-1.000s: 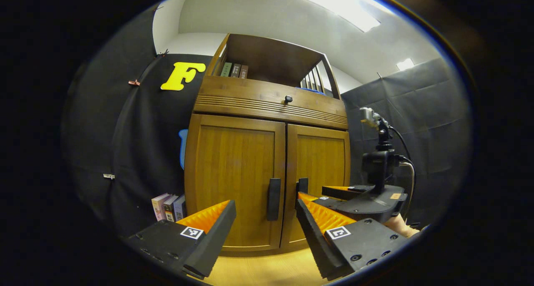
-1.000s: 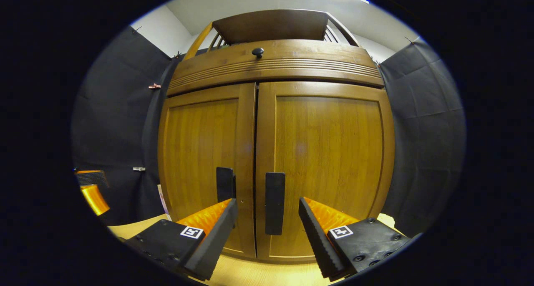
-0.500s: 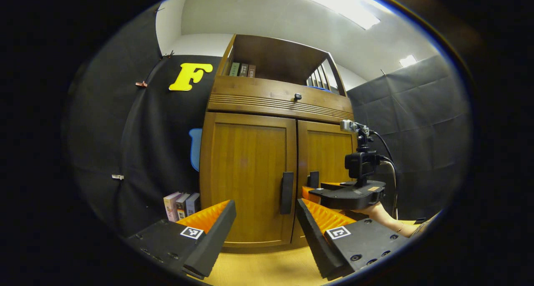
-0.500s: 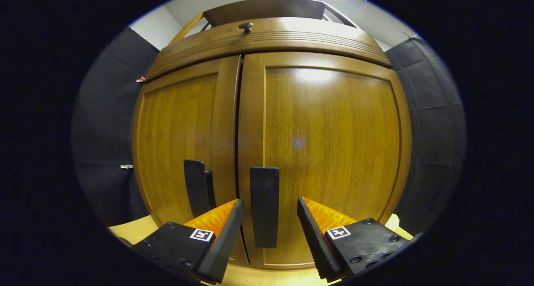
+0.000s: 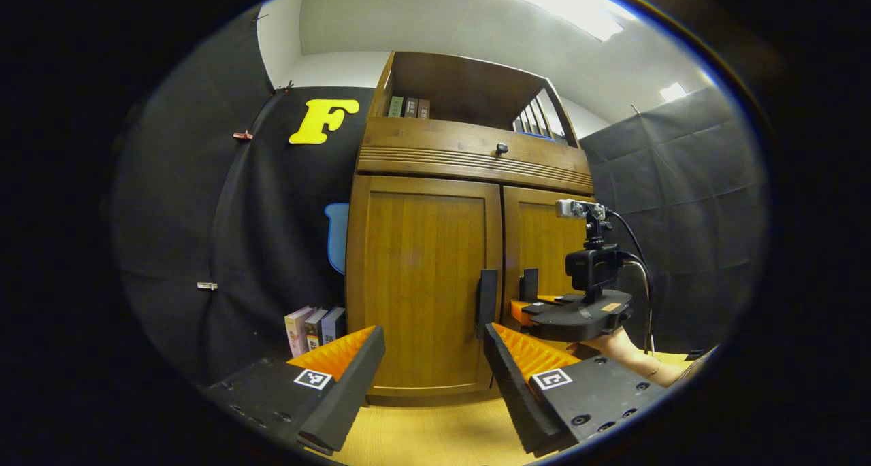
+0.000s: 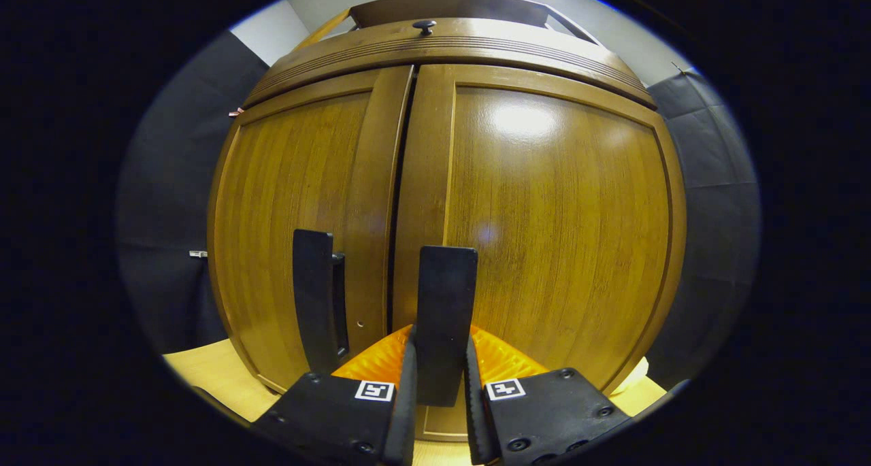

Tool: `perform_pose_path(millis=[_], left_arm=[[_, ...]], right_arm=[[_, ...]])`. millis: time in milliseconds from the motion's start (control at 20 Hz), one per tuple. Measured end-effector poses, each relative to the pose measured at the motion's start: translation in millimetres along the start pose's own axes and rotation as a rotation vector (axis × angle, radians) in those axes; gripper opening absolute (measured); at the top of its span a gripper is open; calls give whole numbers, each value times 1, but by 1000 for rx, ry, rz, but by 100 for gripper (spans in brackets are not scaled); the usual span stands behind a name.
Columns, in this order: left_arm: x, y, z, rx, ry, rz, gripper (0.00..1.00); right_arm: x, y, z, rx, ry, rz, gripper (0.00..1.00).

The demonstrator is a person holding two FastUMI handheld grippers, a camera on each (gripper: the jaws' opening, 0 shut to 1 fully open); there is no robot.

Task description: Open the right door of the double-door shoe cabinet with the right hand, and open the left door with the left hand.

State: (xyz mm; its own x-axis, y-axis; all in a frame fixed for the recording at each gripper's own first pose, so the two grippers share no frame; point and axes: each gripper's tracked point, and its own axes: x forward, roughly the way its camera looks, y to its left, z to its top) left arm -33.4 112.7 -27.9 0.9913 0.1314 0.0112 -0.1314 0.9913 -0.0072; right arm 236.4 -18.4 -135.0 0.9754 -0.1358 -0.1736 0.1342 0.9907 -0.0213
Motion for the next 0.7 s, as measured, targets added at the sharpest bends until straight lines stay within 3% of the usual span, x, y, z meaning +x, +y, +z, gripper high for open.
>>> perform_pose_path(millis=[150,200,250,300,400,500,700], left_arm=[[-5,10,4,20,-17,50,87],[-6,10,6,24,-20,60,91],[-8,8,6,24,-21,62,87],[-10,5,7,23,-19,61,91],[-13,1,7,19,-18,61,87],[-16,-5,8,18,-17,59,91],[-22,-19,11,25,-17,52,91]], right_arm=[[-12,0,-1,-19,5,15,30],[-18,0,0,-30,0,21,35],[-25,0,1,-36,-2,30,35],[-32,-1,1,-38,0,43,30],[-49,-2,2,-46,0,72,35],[-67,-5,6,-62,-6,88,30],[-103,-17,8,-61,-16,126,35]])
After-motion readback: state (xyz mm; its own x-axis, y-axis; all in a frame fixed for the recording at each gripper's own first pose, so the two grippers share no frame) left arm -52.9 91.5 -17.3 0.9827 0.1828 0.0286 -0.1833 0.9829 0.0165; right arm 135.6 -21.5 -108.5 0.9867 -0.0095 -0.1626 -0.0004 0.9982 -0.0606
